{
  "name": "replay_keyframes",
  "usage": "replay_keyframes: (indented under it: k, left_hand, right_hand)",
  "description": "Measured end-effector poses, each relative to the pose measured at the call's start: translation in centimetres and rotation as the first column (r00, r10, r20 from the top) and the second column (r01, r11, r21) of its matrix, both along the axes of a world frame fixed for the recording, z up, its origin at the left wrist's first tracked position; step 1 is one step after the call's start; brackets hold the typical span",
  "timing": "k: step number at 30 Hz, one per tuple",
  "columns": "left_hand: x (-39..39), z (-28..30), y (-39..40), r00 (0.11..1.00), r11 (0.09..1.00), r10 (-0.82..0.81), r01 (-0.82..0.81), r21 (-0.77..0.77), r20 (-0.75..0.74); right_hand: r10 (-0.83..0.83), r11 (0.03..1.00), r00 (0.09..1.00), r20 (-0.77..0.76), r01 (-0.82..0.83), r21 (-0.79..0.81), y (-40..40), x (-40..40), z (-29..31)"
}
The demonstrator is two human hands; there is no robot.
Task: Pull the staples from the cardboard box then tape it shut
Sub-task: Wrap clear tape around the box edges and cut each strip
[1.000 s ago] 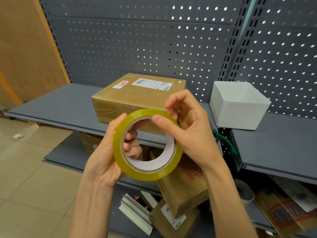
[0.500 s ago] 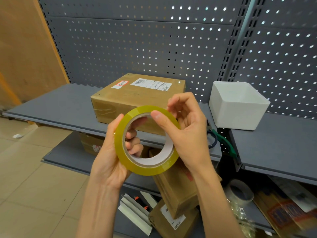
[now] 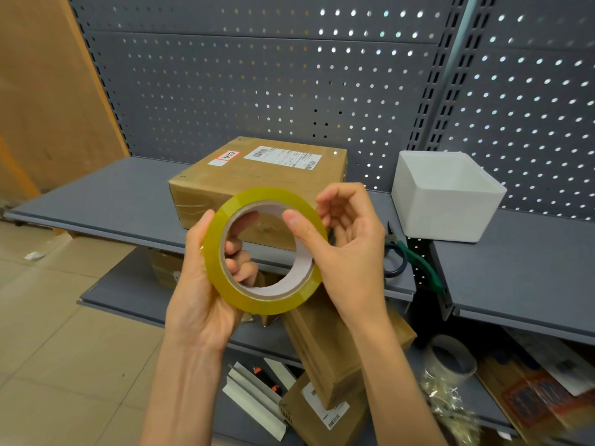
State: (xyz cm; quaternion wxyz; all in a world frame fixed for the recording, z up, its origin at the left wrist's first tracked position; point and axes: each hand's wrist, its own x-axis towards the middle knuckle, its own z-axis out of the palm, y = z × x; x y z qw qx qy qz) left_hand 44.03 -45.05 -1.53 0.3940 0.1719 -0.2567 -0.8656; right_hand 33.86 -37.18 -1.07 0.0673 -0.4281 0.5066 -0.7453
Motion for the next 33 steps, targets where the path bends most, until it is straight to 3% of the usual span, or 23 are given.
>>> replay_keyframes:
  k: [20,33]
  left_hand:
    - [-0.6,0.2,0.5,0.933,0.928,0.360,-0.360,-0.093,-0.010]
    - [-1.3,-1.0,0.3,0.923,0.906,0.381,-0.385,-0.177,-0.061]
  right_hand:
    - [-0.106,0.994,0.968,0.228,0.106,0.013,-0.9,1.6,-1.7]
    - [-0.134,0.990,0.888,0.441,0.142,0.015,-1.7,2.2,-2.3]
